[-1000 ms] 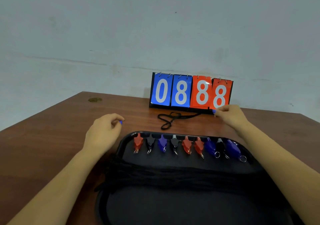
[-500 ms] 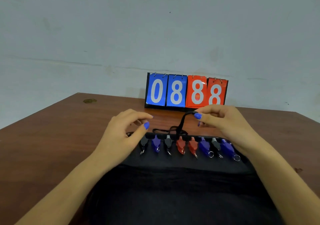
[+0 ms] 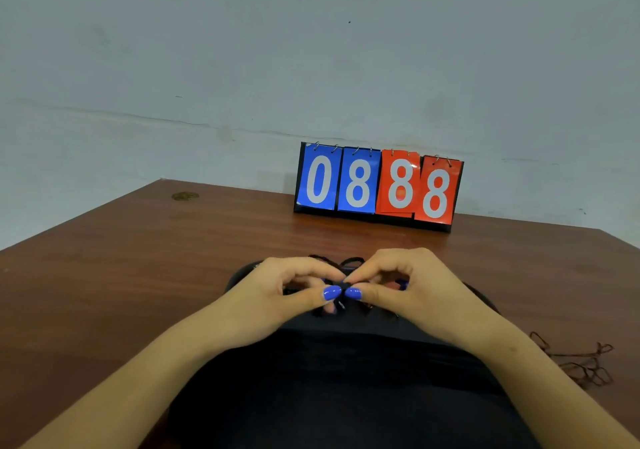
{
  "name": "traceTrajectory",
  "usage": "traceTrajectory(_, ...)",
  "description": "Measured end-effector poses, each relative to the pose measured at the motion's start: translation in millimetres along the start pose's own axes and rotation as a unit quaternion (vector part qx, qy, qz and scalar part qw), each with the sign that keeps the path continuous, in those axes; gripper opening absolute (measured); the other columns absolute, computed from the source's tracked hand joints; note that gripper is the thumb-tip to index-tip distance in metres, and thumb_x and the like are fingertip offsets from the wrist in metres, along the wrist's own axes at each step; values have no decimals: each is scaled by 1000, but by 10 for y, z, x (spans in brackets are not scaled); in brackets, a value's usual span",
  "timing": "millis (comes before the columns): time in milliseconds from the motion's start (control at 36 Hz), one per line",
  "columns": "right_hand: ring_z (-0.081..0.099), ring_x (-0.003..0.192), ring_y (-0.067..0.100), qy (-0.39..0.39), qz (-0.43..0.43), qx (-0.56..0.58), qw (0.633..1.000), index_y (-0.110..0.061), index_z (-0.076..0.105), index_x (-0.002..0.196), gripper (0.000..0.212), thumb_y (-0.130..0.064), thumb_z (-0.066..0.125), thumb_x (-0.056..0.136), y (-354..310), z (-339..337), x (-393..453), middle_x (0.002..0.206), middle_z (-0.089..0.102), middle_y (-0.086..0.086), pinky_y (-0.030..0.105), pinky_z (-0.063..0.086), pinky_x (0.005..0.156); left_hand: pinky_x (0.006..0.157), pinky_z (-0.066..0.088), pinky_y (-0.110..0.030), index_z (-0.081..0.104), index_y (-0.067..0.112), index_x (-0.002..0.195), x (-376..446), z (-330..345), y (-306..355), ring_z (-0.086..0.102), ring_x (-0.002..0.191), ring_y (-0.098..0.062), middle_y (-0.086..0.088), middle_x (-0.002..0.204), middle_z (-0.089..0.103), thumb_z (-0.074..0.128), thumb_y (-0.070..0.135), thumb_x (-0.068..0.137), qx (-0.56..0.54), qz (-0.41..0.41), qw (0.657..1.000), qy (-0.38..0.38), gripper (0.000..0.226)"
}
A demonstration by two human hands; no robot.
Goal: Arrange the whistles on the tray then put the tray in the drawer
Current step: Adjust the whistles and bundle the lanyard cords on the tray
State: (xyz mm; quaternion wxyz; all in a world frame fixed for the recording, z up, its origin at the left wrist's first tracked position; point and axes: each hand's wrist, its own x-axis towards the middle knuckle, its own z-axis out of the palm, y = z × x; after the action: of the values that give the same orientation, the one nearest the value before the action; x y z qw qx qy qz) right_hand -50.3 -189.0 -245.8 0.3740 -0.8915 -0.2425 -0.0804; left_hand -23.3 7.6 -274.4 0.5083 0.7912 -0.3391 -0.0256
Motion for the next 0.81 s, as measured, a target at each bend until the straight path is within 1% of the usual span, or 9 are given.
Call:
traceTrajectory(56, 59, 76, -2, -3, -6, 0, 1000, -39, 67, 81, 20, -19, 68, 80, -13, -7, -3, 76, 62, -31, 9, 47, 67, 74, 46, -9, 67, 32, 96, 0, 0, 2, 63, 72, 1, 10, 71, 69, 59, 18, 87, 2, -3, 1000, 1, 18)
traceTrajectory(139, 59, 75, -3, 10, -15, 7, 1000, -38, 67, 80, 22, -16, 68, 80, -16, -20, -9, 77, 63, -30, 9, 46, 65, 63, 42, -7, 70, 31, 85, 1, 6, 7, 57, 65, 3, 16, 68, 64, 57, 32, 82, 7, 3, 1000, 9, 13)
traceTrajectory(278, 61, 80, -1, 54, -28, 10, 998, -31, 71, 81, 17, -14, 68, 80, 32, -68, -10, 85, 66, -20, 8, 47, 70, 66, 39, -5, 68, 33, 80, 8, -14, -17, 54, 69, 4, 22, 72, 60, 55, 29, 88, 61, -4, 998, 10, 16)
traceTrajectory(389, 63, 82, 1, 93, -29, 18, 995, -34, 69, 80, 18, -16, 68, 79, 67, -131, -3, 84, 68, -17, 9, 48, 72, 66, 35, -3, 64, 37, 77, 17, -41, -33, 51, 76, 6, 29, 76, 59, 51, 33, 88, 96, 6, 995, 26, 17)
traceTrajectory(611, 62, 81, -1, 138, -21, 27, 990, -33, 67, 76, 20, -14, 67, 81, 96, -212, -7, 85, 67, -20, 9, 48, 72, 68, 33, -6, 65, 33, 78, 36, -83, -76, 47, 81, 0, 24, 83, 57, 44, 51, 77, 120, 38, 990, 68, 28)
traceTrajectory(667, 61, 79, -1, 151, -13, 31, 988, -33, 66, 77, 22, -12, 66, 82, 106, -225, -3, 81, 66, -22, 9, 49, 70, 68, 33, -6, 64, 35, 76, 37, -98, -105, 47, 83, -2, 23, 84, 58, 49, 60, 81, 132, 45, 987, 76, 30)
traceTrajectory(722, 61, 76, -3, 169, -9, 32, 985, -33, 64, 76, 23, -11, 65, 82, 117, -247, 1, 75, 66, -26, 7, 48, 68, 70, 34, -7, 65, 36, 79, 41, -116, -140, 48, 87, -4, 20, 85, 58, 44, 64, 76, 142, 53, 984, 90, 35)
traceTrajectory(778, 61, 74, -4, 194, -8, 37, 980, -33, 63, 76, 23, -11, 64, 83, 125, -274, 0, 71, 66, -23, 5, 47, 68, 71, 35, -9, 64, 38, 83, 44, -141, -157, 47, 90, -6, 18, 88, 59, 39, 64, 72, 152, 57, 981, 103, 37)
traceTrajectory(806, 61, 73, -4, 208, -8, 39, 977, -33, 63, 77, 23, -11, 64, 83, 127, -288, -1, 70, 66, -18, 5, 47, 68, 71, 35, -10, 66, 37, 80, 48, -155, -164, 47, 90, -8, 18, 89, 59, 38, 64, 73, 164, 59, 979, 108, 39)
